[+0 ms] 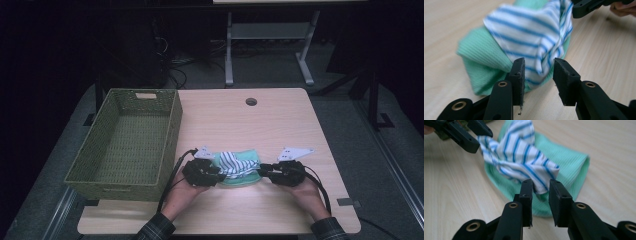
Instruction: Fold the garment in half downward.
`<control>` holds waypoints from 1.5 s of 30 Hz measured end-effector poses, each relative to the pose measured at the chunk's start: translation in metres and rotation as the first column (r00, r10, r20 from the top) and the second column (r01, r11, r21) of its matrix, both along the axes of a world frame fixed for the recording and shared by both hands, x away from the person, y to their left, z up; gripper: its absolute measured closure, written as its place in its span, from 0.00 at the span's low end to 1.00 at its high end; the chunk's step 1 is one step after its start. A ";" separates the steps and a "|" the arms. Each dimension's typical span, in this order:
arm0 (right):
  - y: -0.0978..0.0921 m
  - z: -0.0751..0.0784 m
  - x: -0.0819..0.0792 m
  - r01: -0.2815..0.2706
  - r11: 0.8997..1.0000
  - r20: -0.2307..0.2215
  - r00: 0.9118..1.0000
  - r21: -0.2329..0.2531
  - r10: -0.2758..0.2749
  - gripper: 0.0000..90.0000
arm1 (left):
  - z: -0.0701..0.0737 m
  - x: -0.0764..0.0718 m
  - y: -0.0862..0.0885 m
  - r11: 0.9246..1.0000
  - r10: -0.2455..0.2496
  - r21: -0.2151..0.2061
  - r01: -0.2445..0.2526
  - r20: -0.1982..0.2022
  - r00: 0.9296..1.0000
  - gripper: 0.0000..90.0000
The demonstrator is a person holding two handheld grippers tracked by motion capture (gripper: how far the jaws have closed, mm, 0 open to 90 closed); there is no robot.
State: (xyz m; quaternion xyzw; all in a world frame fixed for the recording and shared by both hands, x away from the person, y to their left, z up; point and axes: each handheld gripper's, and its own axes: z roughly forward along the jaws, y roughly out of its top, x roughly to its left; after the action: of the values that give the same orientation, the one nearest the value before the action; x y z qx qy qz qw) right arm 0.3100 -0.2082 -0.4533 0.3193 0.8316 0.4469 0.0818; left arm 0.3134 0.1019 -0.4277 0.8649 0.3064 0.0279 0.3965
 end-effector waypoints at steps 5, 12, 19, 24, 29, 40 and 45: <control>-0.004 0.020 0.008 0.013 0.999 0.038 0.999 0.035 -0.014 0.85 | 0.018 0.007 0.008 0.998 0.048 -0.044 -0.046 0.044 0.998 0.80; 0.007 0.024 0.031 0.020 0.999 0.049 0.999 0.028 -0.022 0.97 | 0.017 0.028 0.000 0.997 0.082 -0.015 -0.081 0.056 0.995 0.99; 0.024 0.009 0.054 0.033 0.999 0.031 0.999 0.016 -0.034 1.00 | 0.003 0.045 -0.007 0.990 0.136 0.040 -0.138 0.051 0.989 0.99; 0.029 -0.009 0.063 0.055 0.998 -0.003 0.998 -0.026 -0.055 1.00 | -0.009 0.055 -0.007 0.985 0.152 0.083 -0.154 0.036 0.988 0.99; 0.032 -0.022 0.068 0.068 0.995 -0.035 0.997 -0.069 -0.071 1.00 | -0.019 0.061 -0.006 0.981 0.151 0.119 -0.152 0.021 0.988 0.99; 0.028 -0.025 0.065 0.069 0.994 -0.032 0.997 -0.079 -0.071 1.00 | -0.024 0.061 -0.005 0.980 0.147 0.133 -0.147 0.012 0.989 0.98; 0.027 -0.020 0.064 0.066 0.995 -0.029 0.997 -0.071 -0.068 1.00 | -0.010 0.055 -0.002 0.987 0.146 0.070 -0.147 0.016 0.989 0.95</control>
State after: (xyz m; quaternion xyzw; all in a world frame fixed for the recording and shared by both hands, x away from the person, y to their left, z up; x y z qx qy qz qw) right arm 0.3739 -0.1816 -0.4732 0.3509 0.8368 0.4094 0.0948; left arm 0.3685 0.0995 -0.4372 0.8533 0.3659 0.0726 0.3643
